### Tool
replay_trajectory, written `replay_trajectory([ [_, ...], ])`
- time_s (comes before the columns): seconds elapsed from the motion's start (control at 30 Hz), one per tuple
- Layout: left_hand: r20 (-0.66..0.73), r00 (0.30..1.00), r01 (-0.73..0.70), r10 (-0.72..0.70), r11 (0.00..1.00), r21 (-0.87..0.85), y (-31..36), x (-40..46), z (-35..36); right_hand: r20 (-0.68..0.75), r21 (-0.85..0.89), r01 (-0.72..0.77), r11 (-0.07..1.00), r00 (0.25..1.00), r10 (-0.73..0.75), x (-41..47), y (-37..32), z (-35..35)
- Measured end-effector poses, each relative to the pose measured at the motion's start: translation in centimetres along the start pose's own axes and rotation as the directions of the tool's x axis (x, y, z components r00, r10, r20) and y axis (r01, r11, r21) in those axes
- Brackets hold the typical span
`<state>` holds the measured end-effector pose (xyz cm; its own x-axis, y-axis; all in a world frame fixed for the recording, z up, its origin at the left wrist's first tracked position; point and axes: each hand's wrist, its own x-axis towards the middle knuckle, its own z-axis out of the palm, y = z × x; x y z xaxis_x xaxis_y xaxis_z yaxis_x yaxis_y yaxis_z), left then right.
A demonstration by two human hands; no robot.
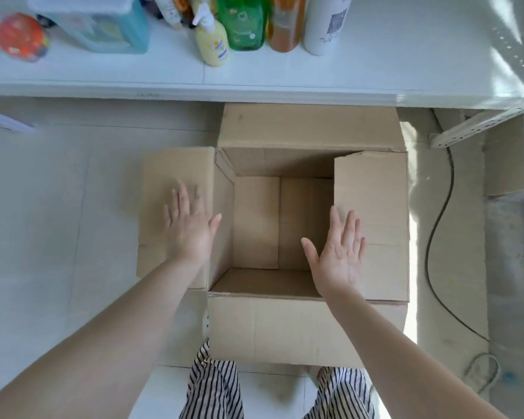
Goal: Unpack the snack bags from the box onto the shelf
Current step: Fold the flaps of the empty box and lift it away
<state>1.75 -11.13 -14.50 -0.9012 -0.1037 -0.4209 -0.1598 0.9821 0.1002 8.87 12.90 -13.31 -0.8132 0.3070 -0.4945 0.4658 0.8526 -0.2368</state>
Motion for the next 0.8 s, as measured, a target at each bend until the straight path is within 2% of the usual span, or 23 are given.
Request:
replay_trajectory([
  [0.13, 0.001, 0.98, 0.196, -0.197, 0.971, -0.139, -7.0, -0.4, 0.1, 0.024, -0.006, 0.102, 0.995, 0.995, -0.102, 0.0, -6.0, 2.0],
  [0.23, 0.069, 0.944, 0.33, -0.323, 0.903, -0.276, -10.5, -0.9, 1.2, 0.064, 0.005, 0.172, 0.985, 0.983, -0.172, 0.3, -9.9, 4.0],
  [0.33, 0.189, 0.904, 0.427, -0.384, 0.807, -0.407, -13.0, -1.1, 2.9, 0.113, 0.082, 0.204, 0.976, 0.971, -0.212, 1.0, -13.8, 5.8],
  [0.4, 0.276, 0.879, 0.476, -0.388, 0.687, -0.549, -13.9, -0.7, 3.7, 0.121, 0.131, 0.223, 0.966, 0.963, -0.239, 1.6, -16.4, 6.9],
  [0.47, 0.353, 0.862, 0.505, -0.365, 0.553, -0.662, -14.3, -0.3, 3.9, 0.12, 0.18, 0.22, 0.959, 0.963, -0.243, 2.1, -18.8, 7.8],
  [0.53, 0.36, 0.863, 0.498, -0.354, 0.482, -0.721, -14.4, 0.0, 3.8, 0.116, 0.211, 0.192, 0.958, 0.969, -0.22, 2.6, -20.6, 8.4],
  [0.67, 0.264, 0.89, 0.43, -0.372, 0.491, -0.758, -14.3, -0.8, 3.1, 0.102, 0.194, 0.127, 0.973, 0.984, -0.149, 3.2, -22.4, 8.7],
  [0.8, 0.269, 0.89, 0.424, -0.367, 0.455, -0.783, -14.2, -1.8, 2.5, 0.114, 0.187, 0.076, 0.979, 0.989, -0.099, 3.2, -23.1, 8.5],
])
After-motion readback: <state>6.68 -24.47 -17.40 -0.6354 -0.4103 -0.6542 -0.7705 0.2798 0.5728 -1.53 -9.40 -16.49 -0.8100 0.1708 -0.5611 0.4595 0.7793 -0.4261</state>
